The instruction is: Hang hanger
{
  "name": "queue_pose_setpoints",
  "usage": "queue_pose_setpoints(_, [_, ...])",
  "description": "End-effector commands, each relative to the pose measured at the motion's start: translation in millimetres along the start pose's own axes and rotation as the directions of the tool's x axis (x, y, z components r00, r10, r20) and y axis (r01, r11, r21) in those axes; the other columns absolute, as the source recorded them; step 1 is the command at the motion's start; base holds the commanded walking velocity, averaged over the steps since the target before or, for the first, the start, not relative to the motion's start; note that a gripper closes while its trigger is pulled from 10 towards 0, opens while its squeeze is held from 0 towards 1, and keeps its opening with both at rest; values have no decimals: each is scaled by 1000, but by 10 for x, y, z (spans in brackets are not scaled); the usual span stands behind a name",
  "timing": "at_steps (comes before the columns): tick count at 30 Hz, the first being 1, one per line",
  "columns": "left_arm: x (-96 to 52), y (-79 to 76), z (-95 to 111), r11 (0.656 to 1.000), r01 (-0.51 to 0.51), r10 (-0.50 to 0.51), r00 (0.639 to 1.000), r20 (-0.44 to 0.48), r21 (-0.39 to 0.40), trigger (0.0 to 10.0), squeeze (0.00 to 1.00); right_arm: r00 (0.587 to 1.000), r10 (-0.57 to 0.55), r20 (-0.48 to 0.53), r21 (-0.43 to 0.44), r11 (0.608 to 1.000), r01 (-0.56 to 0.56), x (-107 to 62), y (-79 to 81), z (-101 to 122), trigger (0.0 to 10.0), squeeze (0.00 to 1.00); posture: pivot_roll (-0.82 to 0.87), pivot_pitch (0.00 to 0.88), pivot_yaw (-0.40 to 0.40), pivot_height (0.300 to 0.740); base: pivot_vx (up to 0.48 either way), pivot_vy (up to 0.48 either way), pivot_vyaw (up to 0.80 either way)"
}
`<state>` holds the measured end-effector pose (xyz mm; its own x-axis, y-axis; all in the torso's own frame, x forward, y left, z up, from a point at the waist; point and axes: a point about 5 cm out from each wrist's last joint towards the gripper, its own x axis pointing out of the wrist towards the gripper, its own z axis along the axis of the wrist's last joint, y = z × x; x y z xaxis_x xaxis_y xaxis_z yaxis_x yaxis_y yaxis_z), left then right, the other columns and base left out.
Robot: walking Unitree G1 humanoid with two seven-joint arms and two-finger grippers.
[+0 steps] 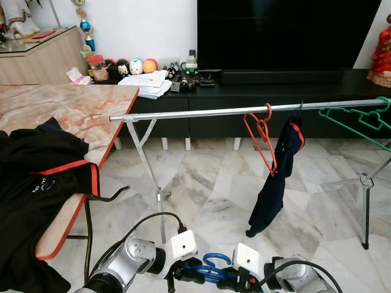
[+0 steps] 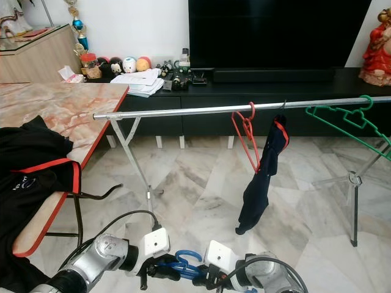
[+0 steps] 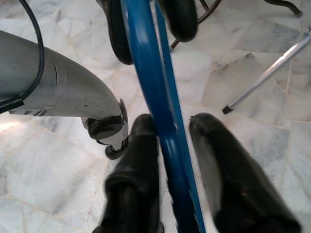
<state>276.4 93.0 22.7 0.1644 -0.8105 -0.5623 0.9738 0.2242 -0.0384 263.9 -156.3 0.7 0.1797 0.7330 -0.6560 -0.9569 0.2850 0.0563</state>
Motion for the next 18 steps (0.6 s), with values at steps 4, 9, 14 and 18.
queue_pose_setpoints(4, [-53,25,-51,1000,-21,21,1000,-10,-3,0,0,995,-78,-62,-51,996,75,-34,-85,-1,10000,1000,-67,0,43,740,0,0,0])
queue_pose_setpoints(9, [-81,52,-85,999,-48,48,999,-24,-17,0,0,988,-145,-50,-45,989,143,-69,-170,45,10000,1000,-72,0,48,740,0,0,0])
queue_pose_setpoints(14, [-188,88,-194,997,-77,75,994,-78,-19,0,0,980,-200,-21,-36,979,199,-153,-279,114,10000,1000,-69,0,49,740,0,0,0])
queue_pose_setpoints(18, [-293,83,-330,998,-59,57,983,-173,-3,0,0,956,-294,18,-11,956,294,-242,-385,162,10000,839,-67,0,48,740,0,0,0])
